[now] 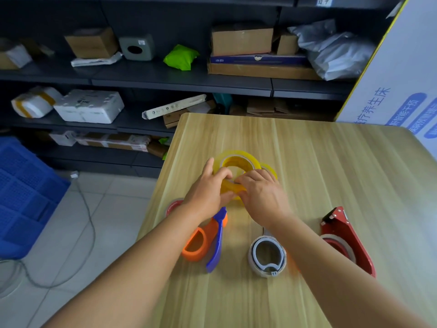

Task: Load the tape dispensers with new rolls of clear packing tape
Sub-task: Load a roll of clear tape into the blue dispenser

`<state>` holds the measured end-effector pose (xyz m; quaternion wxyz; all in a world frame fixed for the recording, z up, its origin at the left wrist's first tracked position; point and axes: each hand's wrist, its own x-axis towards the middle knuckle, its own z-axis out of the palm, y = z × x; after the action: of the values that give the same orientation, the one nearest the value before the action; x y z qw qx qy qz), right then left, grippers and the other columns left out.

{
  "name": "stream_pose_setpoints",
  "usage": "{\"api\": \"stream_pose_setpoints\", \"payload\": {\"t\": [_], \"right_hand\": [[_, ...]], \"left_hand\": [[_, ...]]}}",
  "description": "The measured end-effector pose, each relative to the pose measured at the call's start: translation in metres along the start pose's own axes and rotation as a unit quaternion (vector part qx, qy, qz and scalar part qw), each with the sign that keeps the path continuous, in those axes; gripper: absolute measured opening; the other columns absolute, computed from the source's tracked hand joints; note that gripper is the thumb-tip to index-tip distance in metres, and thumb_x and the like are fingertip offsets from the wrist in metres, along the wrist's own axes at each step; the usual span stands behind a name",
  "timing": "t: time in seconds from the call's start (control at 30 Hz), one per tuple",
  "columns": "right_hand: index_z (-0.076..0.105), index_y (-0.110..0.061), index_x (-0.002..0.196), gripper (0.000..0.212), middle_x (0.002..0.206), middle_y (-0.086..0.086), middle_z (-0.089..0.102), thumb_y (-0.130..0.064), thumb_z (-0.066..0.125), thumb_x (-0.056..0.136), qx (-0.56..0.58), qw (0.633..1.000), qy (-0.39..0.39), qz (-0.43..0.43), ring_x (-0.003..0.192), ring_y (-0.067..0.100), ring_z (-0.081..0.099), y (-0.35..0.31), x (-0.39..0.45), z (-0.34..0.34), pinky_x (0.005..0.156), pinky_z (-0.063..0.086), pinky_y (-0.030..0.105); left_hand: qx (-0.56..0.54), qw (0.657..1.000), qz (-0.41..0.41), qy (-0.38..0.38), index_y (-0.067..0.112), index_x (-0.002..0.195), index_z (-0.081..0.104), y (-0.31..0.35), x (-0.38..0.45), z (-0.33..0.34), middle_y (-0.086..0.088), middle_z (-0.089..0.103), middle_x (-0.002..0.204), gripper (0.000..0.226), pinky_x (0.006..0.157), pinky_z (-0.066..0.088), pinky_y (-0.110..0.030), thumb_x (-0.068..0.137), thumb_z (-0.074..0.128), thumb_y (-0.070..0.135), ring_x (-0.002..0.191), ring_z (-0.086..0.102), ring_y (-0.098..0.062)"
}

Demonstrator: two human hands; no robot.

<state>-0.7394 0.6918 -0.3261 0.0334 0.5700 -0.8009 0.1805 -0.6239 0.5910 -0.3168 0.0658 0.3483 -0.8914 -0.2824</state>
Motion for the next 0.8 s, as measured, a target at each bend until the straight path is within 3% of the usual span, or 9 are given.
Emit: {"api": "stream_pose_setpoints", "payload": {"t": [0.13, 0.17, 0.23, 0.4, 0.5, 0.57, 0.67, 0.73, 0.8], "right_hand": [[0.065, -0.022, 0.118, 0.029, 0.112, 0.0, 0.064, -0.027, 0.058, 0.091, 0.044, 0.994, -0.099, 0.025, 0.109, 0.023, 0.053, -0.025, -0.004, -0.011, 0.105, 0.026, 0.031], [0.068, -0.023, 0.11, 0.023, 0.105, -0.001, 0.065, -0.027, 0.059, 0.09, 0.084, 0.989, -0.114, 0.044, 0.103, 0.021, 0.054, -0.032, -0.005, -0.013, 0.101, 0.031, 0.032], [0.067, -0.023, 0.082, 0.008, 0.078, -0.003, 0.061, -0.026, 0.063, 0.087, 0.184, 0.969, -0.124, 0.104, 0.078, 0.018, 0.053, -0.043, -0.006, -0.014, 0.074, 0.041, 0.032], [0.068, -0.01, 0.077, 0.024, 0.051, -0.012, 0.049, -0.033, 0.069, 0.086, 0.388, 0.864, -0.123, 0.296, 0.05, 0.007, 0.042, -0.063, -0.012, -0.016, 0.044, 0.032, 0.014], [0.072, -0.003, 0.095, 0.034, 0.077, 0.007, 0.071, -0.036, 0.069, 0.086, 0.476, 0.795, -0.131, 0.353, 0.067, 0.02, 0.064, -0.075, -0.019, -0.014, 0.067, 0.055, 0.03], [0.068, 0.004, 0.103, 0.036, 0.096, 0.02, 0.072, -0.03, 0.063, 0.091, 0.53, 0.754, -0.135, 0.365, 0.083, 0.028, 0.068, -0.084, -0.024, -0.013, 0.086, 0.055, 0.045], [0.063, 0.007, 0.112, 0.034, 0.101, 0.018, 0.068, -0.022, 0.053, 0.098, 0.559, 0.726, -0.161, 0.367, 0.089, 0.026, 0.065, -0.094, -0.03, -0.012, 0.093, 0.051, 0.042], [0.064, 0.004, 0.114, 0.03, 0.109, 0.019, 0.069, -0.017, 0.05, 0.098, 0.571, 0.717, -0.169, 0.362, 0.095, 0.027, 0.065, -0.098, -0.033, -0.012, 0.097, 0.049, 0.042], [0.063, -0.001, 0.12, 0.029, 0.115, 0.018, 0.069, -0.012, 0.048, 0.097, 0.569, 0.725, -0.185, 0.342, 0.102, 0.028, 0.066, -0.099, -0.037, -0.01, 0.096, 0.051, 0.041]], "left_hand": [[-0.06, 0.998, 0.008, 0.027, 0.023, 0.13, 0.041, -0.02, -0.028, -0.004, -0.001, 0.032, 0.145, 0.049, 0.093, 0.044, -0.035, 0.087, 0.066, 0.026, 0.121, 0.048, -0.022], [-0.077, 0.996, 0.004, 0.036, 0.023, 0.134, 0.038, -0.025, -0.034, -0.004, 0.001, 0.036, 0.142, 0.054, 0.095, 0.042, -0.034, 0.087, 0.066, 0.025, 0.122, 0.047, -0.02], [-0.104, 0.993, -0.001, 0.053, 0.024, 0.136, 0.036, -0.034, -0.047, -0.005, 0.003, 0.041, 0.141, 0.056, 0.101, 0.041, -0.036, 0.088, 0.064, 0.026, 0.124, 0.047, -0.016], [-0.107, 0.991, 0.039, 0.073, 0.023, 0.138, 0.044, -0.043, -0.075, -0.01, 0.003, 0.045, 0.14, 0.044, 0.102, 0.038, -0.026, 0.095, 0.053, 0.03, 0.124, 0.048, -0.015], [-0.102, 0.994, 0.046, -0.009, 0.022, 0.15, 0.022, -0.049, -0.089, -0.012, 0.005, 0.022, 0.156, 0.08, 0.112, 0.027, -0.028, 0.085, 0.062, 0.049, 0.141, 0.026, -0.012], [-0.085, 0.995, 0.023, -0.047, 0.024, 0.152, 0.01, -0.053, -0.096, -0.011, 0.007, 0.01, 0.159, 0.106, 0.116, 0.026, -0.038, 0.072, 0.073, 0.054, 0.145, 0.017, -0.013], [-0.096, 0.995, 0.004, -0.037, 0.024, 0.152, 0.008, -0.058, -0.105, -0.012, 0.009, 0.012, 0.158, 0.116, 0.114, 0.03, -0.04, 0.066, 0.08, 0.051, 0.144, 0.02, -0.015], [-0.094, 0.995, 0.003, -0.022, 0.022, 0.152, 0.011, -0.06, -0.11, -0.014, 0.008, 0.016, 0.157, 0.114, 0.11, 0.032, -0.03, 0.066, 0.081, 0.048, 0.142, 0.023, -0.013], [-0.122, 0.992, -0.012, -0.006, 0.022, 0.151, 0.017, -0.064, -0.115, -0.017, 0.006, 0.023, 0.154, 0.11, 0.093, 0.032, -0.003, 0.065, 0.082, 0.044, 0.131, 0.034, -0.005]]}}
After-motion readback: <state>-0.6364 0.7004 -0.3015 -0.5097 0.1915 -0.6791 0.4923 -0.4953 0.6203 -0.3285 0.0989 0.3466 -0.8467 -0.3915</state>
